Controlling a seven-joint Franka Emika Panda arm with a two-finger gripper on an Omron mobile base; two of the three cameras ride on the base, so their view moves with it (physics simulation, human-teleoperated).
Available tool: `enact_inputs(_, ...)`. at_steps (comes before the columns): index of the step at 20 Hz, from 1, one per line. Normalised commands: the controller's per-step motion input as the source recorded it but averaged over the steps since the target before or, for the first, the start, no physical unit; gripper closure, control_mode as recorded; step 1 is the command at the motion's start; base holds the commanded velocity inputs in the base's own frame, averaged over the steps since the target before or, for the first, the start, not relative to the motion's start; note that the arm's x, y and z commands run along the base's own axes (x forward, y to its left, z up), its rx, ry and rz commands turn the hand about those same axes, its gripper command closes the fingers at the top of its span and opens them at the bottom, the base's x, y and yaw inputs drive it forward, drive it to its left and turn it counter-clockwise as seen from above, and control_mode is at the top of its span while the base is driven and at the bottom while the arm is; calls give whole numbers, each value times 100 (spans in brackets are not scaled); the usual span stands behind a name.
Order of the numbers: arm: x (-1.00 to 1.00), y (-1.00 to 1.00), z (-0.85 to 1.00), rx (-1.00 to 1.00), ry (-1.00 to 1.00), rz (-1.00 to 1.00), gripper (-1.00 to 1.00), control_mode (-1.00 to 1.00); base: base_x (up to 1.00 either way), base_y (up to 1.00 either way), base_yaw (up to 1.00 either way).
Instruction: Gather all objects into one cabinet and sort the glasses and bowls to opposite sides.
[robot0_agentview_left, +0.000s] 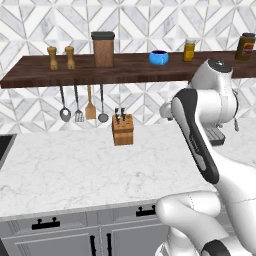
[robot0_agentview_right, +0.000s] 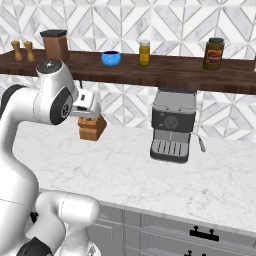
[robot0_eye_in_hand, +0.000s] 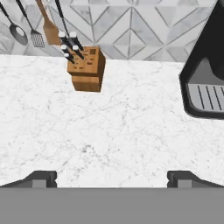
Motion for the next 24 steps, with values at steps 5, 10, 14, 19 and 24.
enact_inputs(5, 14, -18, 100, 20, -18, 0, -100, -100, 0, 0, 0)
enact_inputs(10, 48, -19, 93, 19, -12, 0, -100, -100, 0, 0, 0)
enact_inputs(14, 69, -2, 55, 4, -13, 2, -100, -100, 0, 0, 0)
enact_inputs(19, 72, 0, 21, 0, -11, 7, -100, -100, 0, 0, 0)
enact_inputs(24, 54, -1, 0, 0, -11, 13, -100, -100, 0, 0, 0)
